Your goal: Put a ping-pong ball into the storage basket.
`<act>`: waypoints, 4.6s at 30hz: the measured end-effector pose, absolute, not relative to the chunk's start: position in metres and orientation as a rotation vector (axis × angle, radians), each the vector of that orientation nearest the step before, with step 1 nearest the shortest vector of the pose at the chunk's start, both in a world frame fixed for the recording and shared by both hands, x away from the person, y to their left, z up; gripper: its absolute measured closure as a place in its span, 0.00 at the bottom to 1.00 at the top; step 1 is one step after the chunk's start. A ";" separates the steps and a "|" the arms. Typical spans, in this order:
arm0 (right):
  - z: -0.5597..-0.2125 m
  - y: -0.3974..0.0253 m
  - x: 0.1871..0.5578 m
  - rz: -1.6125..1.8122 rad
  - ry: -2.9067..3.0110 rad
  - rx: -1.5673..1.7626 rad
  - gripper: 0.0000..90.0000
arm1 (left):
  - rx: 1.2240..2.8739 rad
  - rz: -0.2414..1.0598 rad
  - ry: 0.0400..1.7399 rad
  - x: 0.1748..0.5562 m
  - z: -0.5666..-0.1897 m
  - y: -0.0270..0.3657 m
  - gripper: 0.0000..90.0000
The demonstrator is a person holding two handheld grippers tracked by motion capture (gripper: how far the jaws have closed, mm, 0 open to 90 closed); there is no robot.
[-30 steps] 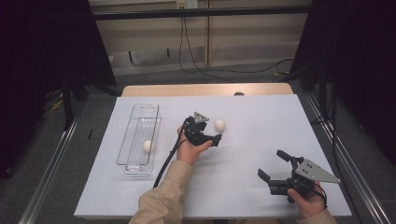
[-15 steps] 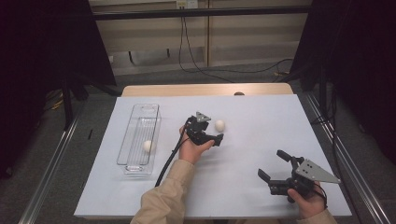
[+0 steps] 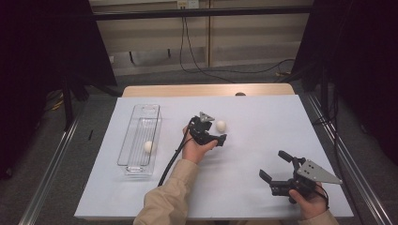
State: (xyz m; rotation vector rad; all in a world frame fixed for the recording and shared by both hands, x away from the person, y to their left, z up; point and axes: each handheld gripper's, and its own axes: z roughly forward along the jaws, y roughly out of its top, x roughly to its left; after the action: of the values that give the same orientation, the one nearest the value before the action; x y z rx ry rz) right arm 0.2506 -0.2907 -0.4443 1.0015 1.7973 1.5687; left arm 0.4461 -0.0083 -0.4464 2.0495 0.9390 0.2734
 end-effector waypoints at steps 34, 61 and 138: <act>-0.444 -0.291 0.251 1.571 1.798 0.999 0.02 | 2.036 0.275 0.964 0.458 -0.448 -0.021 0.11; -0.444 -0.291 0.251 1.569 1.797 0.997 0.02 | 2.022 0.275 0.995 0.466 -0.451 -0.025 0.12; -0.443 -0.292 0.251 1.582 1.788 0.999 0.02 | 2.069 0.305 0.964 0.484 -0.466 -0.040 0.54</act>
State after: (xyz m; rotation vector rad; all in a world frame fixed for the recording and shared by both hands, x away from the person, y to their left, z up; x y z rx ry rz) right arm 0.2505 -0.2922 -0.4430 0.9991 1.7884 1.5818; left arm 0.4836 -0.0405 -0.4655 2.0693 0.9637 0.3052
